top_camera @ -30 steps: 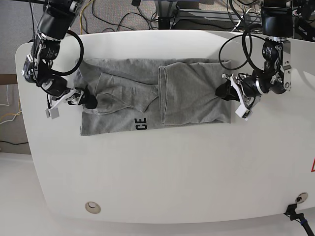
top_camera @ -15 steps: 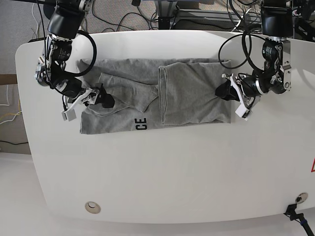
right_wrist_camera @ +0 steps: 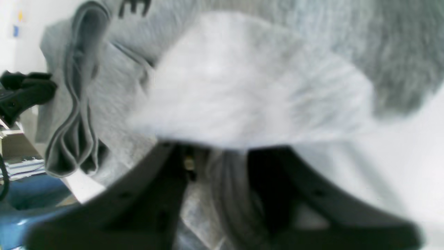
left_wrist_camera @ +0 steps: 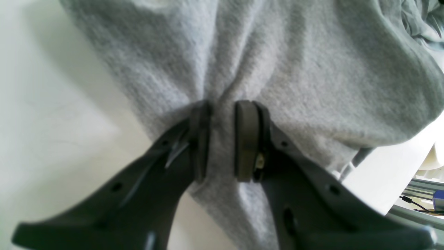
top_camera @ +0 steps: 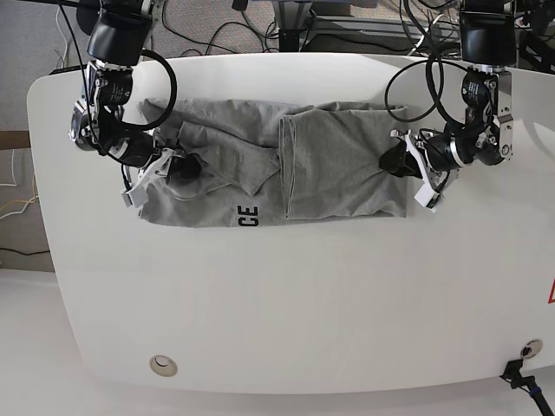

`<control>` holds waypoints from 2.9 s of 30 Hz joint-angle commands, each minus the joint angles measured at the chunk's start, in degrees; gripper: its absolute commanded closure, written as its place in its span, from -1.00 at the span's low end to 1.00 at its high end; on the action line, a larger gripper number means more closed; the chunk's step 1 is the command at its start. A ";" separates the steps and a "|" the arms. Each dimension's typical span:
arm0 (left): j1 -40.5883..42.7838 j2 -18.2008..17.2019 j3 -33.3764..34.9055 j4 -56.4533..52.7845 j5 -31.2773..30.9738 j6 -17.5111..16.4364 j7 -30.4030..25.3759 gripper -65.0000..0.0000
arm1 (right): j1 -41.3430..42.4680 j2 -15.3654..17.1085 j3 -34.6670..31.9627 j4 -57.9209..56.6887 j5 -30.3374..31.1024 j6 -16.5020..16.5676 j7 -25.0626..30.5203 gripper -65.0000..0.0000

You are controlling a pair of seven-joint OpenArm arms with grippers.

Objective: Fold the T-shirt properly
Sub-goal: 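Grasp the opposite shirt end with the right gripper, then fold the shirt end with the right gripper over onto the left-folded part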

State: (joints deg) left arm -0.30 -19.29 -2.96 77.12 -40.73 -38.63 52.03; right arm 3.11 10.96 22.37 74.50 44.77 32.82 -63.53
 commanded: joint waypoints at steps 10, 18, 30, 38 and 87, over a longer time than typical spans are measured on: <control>-0.63 -0.45 -0.16 0.72 0.07 0.17 0.15 0.65 | 0.27 0.51 0.09 21.46 -0.16 -10.71 -5.44 1.00; -0.72 -0.36 2.30 0.81 0.07 0.26 0.15 0.65 | -0.87 -2.39 -3.95 32.27 -0.07 -12.91 -10.10 1.00; -0.72 -0.36 2.30 0.81 0.07 0.26 0.15 0.65 | -0.87 -13.47 -17.32 34.29 -0.42 -12.91 -9.75 1.00; -0.72 -0.36 2.30 0.72 0.07 0.26 0.15 0.65 | 1.76 -19.96 -26.37 30.95 -4.82 -12.91 -6.23 1.00; 1.13 -8.18 -17.30 23.76 -0.02 -0.09 0.15 0.65 | 12.93 0.42 -44.57 20.58 -12.82 -17.04 13.29 0.14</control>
State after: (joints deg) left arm 1.58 -26.83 -20.01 99.92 -39.66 -38.61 53.52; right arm 15.29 9.98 -22.57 93.23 32.77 15.49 -51.40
